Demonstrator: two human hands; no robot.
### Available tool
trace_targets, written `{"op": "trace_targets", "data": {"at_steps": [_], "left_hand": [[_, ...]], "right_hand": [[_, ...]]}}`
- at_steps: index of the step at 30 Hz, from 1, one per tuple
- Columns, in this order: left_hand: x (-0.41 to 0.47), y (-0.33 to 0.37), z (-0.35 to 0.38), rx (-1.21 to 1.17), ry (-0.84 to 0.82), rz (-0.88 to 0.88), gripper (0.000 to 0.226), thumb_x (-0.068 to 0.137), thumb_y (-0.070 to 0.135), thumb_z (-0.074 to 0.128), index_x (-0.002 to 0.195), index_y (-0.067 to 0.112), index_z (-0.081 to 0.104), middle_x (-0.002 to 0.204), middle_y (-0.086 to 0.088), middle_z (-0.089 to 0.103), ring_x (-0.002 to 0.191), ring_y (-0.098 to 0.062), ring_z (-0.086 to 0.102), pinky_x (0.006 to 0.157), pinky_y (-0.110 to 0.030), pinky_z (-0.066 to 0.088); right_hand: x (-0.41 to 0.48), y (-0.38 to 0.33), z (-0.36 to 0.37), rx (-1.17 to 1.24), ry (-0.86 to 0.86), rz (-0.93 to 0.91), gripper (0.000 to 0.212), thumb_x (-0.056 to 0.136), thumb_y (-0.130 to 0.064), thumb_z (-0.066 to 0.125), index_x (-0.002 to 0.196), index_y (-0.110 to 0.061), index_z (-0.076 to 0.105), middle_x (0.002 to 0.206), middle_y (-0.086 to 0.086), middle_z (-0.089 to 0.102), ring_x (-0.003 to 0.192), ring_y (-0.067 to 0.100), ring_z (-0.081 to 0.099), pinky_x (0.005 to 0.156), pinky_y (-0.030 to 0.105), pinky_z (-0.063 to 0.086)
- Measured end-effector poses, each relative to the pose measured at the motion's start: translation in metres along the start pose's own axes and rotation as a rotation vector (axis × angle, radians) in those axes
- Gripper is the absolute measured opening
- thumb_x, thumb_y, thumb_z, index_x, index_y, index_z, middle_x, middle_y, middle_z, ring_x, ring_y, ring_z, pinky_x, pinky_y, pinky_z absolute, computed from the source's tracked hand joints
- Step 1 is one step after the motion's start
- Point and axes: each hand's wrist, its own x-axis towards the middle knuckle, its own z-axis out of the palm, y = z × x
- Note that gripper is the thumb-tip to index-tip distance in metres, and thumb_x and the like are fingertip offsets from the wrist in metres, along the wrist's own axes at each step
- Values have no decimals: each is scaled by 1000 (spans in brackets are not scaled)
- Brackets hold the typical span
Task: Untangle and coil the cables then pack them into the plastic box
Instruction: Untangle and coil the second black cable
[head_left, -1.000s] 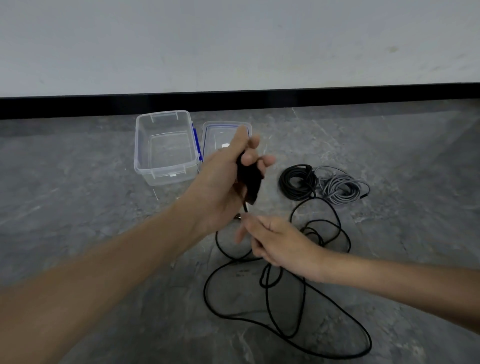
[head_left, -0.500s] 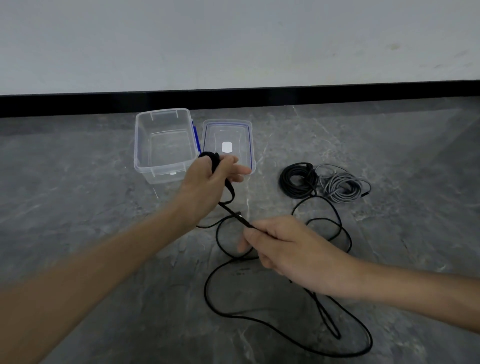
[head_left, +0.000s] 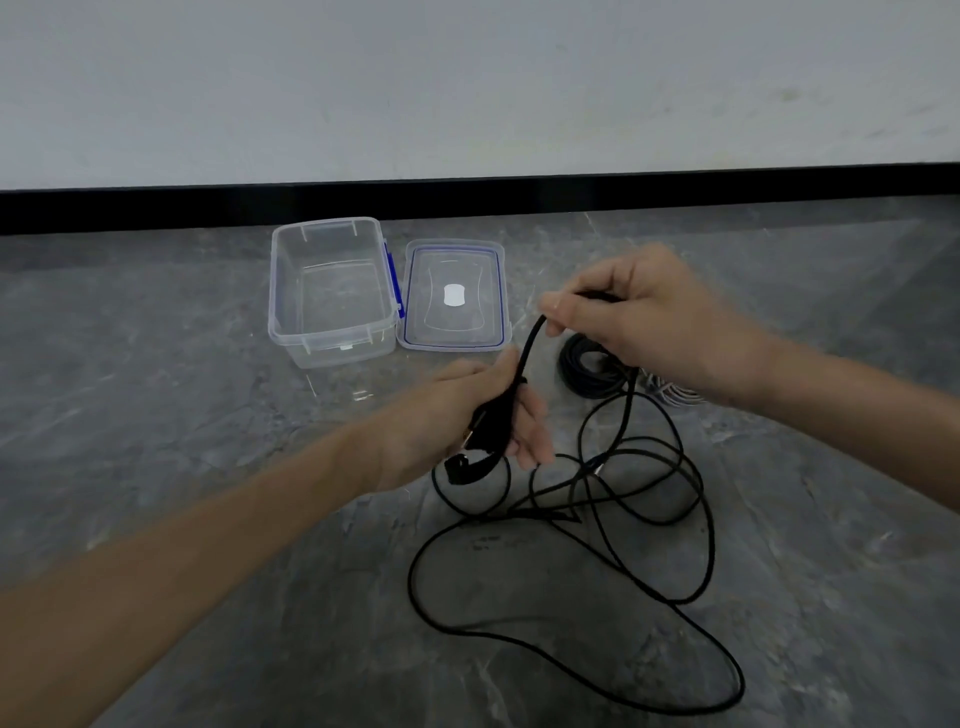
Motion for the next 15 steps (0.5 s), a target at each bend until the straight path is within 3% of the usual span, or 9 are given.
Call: {"op": "trace_targets", "data": {"at_steps": [2,6,8,9,12,15], "left_hand": [[-2,2,6,0,-32,-20,54,89,53,30,85,6,57,68,-8,69,63,-16,62,63,-20,48],[-4,7,18,-85,-36,51,37,92,40,40,75,10,52,52,-1,58,52,-14,54,59,-19,44],[-4,11,20,-157,-16,69,34,95,37,41,73,13,51,50,2,52,49,-13,52,58,-21,45],[-5,15,20,-187,-4,74,33,95,37,43,72,14,51,49,2,50,49,-13,52,58,-20,45],[-2,25,20,-281,17,112,28,91,38,46,72,18,52,51,6,49,51,-10,52,60,-19,45],[3,36,20,-381,63,167,28,98,36,43,78,19,54,59,8,56,57,-8,56,59,-19,45]], "right_hand": [[3,4,0,54,5,5,21,92,-18,62,77,-5,68,36,-16,42,35,0,38,40,8,29],[10,18,4,206,34,54,17,88,-18,66,75,-7,66,41,-13,47,34,0,39,37,9,29],[11,29,11,286,22,69,22,85,-33,66,72,-16,71,56,11,47,38,7,30,37,18,20],[10,34,16,320,0,74,26,85,-42,63,74,-20,73,64,18,47,42,21,26,40,25,17],[4,48,37,382,-59,96,34,87,-50,60,77,-20,73,67,35,45,55,37,38,52,45,27],[-6,55,59,320,-41,92,31,86,-42,56,73,-18,69,67,29,51,63,31,46,66,37,34]]}}
